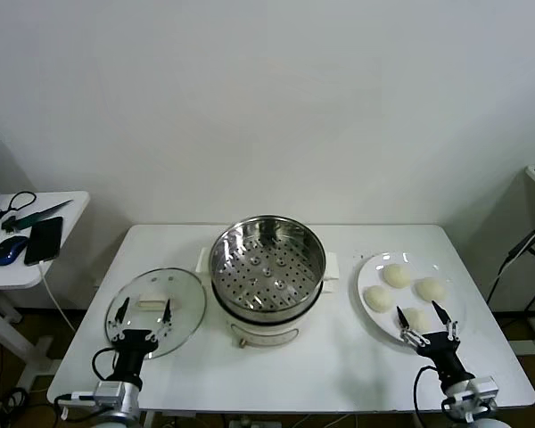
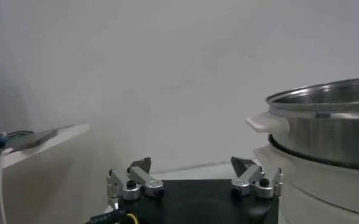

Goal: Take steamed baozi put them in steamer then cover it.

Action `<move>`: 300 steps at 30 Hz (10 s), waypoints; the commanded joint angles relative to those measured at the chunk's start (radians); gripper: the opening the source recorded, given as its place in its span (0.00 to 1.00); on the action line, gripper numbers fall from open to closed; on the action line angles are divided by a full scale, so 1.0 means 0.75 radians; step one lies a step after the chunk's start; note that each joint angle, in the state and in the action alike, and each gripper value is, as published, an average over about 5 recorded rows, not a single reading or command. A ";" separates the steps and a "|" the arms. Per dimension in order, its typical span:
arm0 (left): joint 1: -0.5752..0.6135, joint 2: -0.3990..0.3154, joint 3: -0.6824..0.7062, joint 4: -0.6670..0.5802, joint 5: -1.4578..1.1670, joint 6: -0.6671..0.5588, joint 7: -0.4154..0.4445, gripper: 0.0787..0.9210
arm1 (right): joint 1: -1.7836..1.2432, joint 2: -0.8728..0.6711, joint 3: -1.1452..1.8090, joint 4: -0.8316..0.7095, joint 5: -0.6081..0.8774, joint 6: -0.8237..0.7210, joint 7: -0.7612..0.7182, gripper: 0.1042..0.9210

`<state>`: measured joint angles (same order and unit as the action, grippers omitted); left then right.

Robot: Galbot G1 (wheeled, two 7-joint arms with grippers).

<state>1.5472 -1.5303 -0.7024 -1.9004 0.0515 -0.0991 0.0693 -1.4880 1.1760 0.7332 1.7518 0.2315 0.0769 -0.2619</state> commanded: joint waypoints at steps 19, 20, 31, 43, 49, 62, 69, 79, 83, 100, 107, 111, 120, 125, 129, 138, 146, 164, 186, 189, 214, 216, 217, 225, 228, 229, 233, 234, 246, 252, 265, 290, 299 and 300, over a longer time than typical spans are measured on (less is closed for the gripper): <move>0.029 0.019 0.020 0.008 -0.029 -0.026 -0.032 0.88 | 1.125 -0.951 -0.752 -0.680 -0.558 -0.103 -1.094 0.88; 0.028 0.019 0.018 0.009 -0.031 -0.024 -0.032 0.88 | 1.227 -0.948 -0.851 -0.720 -0.596 -0.078 -1.113 0.88; 0.022 0.021 0.004 0.012 -0.042 -0.004 -0.034 0.88 | 2.047 -0.743 -1.799 -1.070 -0.677 0.027 -1.199 0.88; 0.019 0.033 -0.027 0.025 -0.045 0.007 -0.031 0.88 | 2.134 -0.350 -1.939 -1.483 -0.771 0.094 -1.189 0.88; 0.019 0.036 -0.028 0.036 -0.038 0.009 -0.030 0.88 | 2.095 -0.248 -1.924 -1.564 -0.809 0.107 -1.174 0.88; 0.020 0.034 -0.025 0.039 -0.034 0.014 -0.030 0.88 | 2.056 -0.175 -1.874 -1.653 -0.841 0.115 -1.162 0.88; 0.025 0.033 -0.026 0.036 -0.032 0.014 -0.031 0.88 | 2.054 -0.156 -1.867 -1.675 -0.861 0.123 -1.164 0.87; 0.030 0.031 -0.025 0.037 -0.032 0.012 -0.031 0.88 | 2.049 -0.146 -1.857 -1.689 -0.881 0.131 -1.168 0.75; 0.035 0.033 -0.026 0.035 -0.033 0.012 -0.031 0.88 | 2.047 -0.154 -1.849 -1.679 -0.878 0.137 -1.170 0.75; 0.063 0.038 -0.029 0.023 -0.042 0.007 -0.034 0.88 | 2.577 -0.270 -2.361 -1.269 -0.581 0.319 -1.259 0.74; 0.076 0.046 -0.026 0.017 -0.043 0.005 -0.034 0.88 | 2.843 -0.207 -2.541 -1.056 -0.496 0.441 -1.272 0.75; 0.083 0.044 -0.023 0.014 -0.043 0.005 -0.034 0.88 | 2.895 -0.147 -2.572 -0.948 -0.523 0.514 -1.269 0.75; 0.095 0.051 -0.026 0.008 -0.046 0.004 -0.034 0.88 | 2.856 0.001 -2.542 -0.716 -0.713 0.628 -1.236 0.76; 0.094 0.059 -0.030 0.004 -0.049 0.009 -0.034 0.88 | 2.756 0.100 -2.470 -0.685 -0.884 0.684 -1.210 0.76; 0.091 0.065 -0.025 0.005 -0.050 0.010 -0.033 0.88 | 2.685 0.163 -2.469 -0.690 -0.928 0.689 -1.204 0.76; 0.091 0.083 -0.020 0.005 -0.053 0.008 -0.031 0.88 | 2.522 0.258 -2.438 -0.790 -1.114 0.735 -1.164 0.77; 0.098 0.080 -0.020 0.003 -0.064 0.004 -0.029 0.88 | 2.404 0.305 -2.385 -0.894 -1.276 0.775 -1.136 0.77; 0.110 0.076 -0.017 0.007 -0.061 -0.001 -0.031 0.88 | 2.386 0.292 -2.361 -0.940 -1.243 0.754 -1.131 0.88; 0.131 0.079 0.012 -0.013 -0.051 -0.004 -0.031 0.88 | 2.997 -0.435 -2.797 -0.505 -0.162 -0.059 -0.949 0.88; 0.137 0.081 0.014 -0.016 -0.051 -0.006 -0.031 0.88 | 3.051 -0.548 -2.883 -0.509 0.054 -0.208 -1.010 0.88; 0.138 0.074 0.000 -0.013 -0.034 0.009 -0.032 0.88 | 2.055 -0.766 -2.319 -0.724 -0.187 -0.365 -1.069 0.88; 0.139 0.073 0.000 -0.011 -0.033 0.009 -0.032 0.88 | 2.022 -0.729 -2.280 -0.772 -0.220 -0.354 -1.068 0.88; 0.140 0.073 -0.001 -0.010 -0.033 0.008 -0.032 0.88 | 2.008 -0.710 -2.260 -0.798 -0.233 -0.350 -1.067 0.88; 0.152 0.076 -0.014 -0.002 -0.033 0.003 -0.033 0.88 | 1.971 -0.576 -2.158 -0.938 -0.260 -0.327 -1.060 0.88; 0.151 0.075 -0.014 0.000 -0.032 0.003 -0.033 0.88 | 1.983 -0.536 -2.143 -0.967 -0.256 -0.322 -1.061 0.88; 0.150 0.074 -0.013 0.000 -0.031 0.003 -0.033 0.88 | 1.988 -0.526 -2.141 -0.975 -0.255 -0.321 -1.062 0.88; 0.148 0.070 -0.011 0.000 -0.024 0.004 -0.033 0.88 | 2.004 -0.498 -2.159 -1.000 -0.254 -0.311 -1.073 0.88; 0.147 0.069 -0.011 0.000 -0.023 0.004 -0.033 0.88 | 2.004 -0.496 -2.164 -1.003 -0.254 -0.308 -1.078 0.88; 0.152 0.060 -0.015 -0.004 -0.021 0.002 -0.035 0.88 | 2.007 -0.482 -2.170 -1.039 -0.260 -0.282 -1.107 0.85; 0.158 0.050 -0.011 -0.016 -0.018 0.001 -0.036 0.88 | 2.016 -0.487 -2.173 -1.038 -0.255 -0.278 -1.112 0.74; 0.168 0.044 -0.011 -0.024 -0.022 -0.007 -0.037 0.88 | 2.262 -0.572 -2.302 -0.935 -0.085 -0.295 -1.087 0.70; 0.180 0.027 0.070 -0.031 0.002 -0.025 -0.037 0.88 | 3.171 -0.158 -3.023 -0.482 0.896 -0.646 -0.715 0.70; 0.185 0.025 0.073 -0.031 0.031 -0.032 -0.038 0.88 | 3.016 0.120 -3.017 -0.593 0.892 -0.736 -0.624 0.71; 0.184 0.025 0.071 -0.030 0.030 -0.032 -0.038 0.88 | 2.994 0.146 -3.020 -0.609 0.887 -0.742 -0.618 0.71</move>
<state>1.6858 -1.5113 -0.6534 -1.9248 0.0636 -0.1227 0.0410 0.7730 1.1305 -1.4905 1.3037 0.8290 -0.4230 -0.7906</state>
